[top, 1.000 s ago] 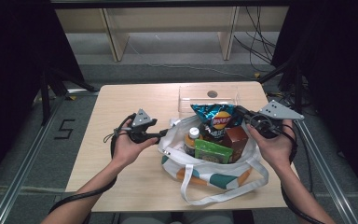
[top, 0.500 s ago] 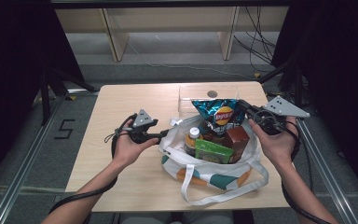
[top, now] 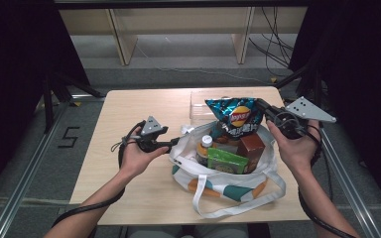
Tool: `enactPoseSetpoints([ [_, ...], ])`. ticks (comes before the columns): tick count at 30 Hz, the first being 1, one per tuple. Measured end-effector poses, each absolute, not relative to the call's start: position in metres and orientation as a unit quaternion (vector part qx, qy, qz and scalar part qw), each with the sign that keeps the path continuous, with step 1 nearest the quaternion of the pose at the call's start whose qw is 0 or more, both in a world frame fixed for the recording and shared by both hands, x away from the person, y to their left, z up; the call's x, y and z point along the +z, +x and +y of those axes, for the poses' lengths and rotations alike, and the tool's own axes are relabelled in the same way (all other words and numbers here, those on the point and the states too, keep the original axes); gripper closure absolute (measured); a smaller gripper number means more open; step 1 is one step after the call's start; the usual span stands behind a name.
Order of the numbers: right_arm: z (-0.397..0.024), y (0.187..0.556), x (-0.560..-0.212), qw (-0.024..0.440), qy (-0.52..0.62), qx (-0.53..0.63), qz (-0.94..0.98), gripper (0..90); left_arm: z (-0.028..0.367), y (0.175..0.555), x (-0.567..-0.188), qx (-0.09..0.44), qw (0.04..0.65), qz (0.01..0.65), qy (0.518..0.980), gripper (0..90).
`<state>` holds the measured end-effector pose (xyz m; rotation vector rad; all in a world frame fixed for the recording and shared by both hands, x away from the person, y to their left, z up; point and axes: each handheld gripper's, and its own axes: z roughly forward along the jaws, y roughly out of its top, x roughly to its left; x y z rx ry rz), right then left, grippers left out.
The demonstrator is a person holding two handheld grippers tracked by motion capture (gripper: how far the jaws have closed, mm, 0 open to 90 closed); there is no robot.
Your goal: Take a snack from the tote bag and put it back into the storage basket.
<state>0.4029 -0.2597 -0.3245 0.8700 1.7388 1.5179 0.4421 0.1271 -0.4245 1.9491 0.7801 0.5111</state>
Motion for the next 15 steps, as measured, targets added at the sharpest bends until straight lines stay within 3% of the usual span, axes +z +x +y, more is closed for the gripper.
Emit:
enactPoseSetpoints([
  [15,-0.262,0.404,-0.309,0.339,0.33,0.603,0.643,90.0,0.127,0.442,-0.424,0.21,0.473,0.32,0.794,38.8],
])
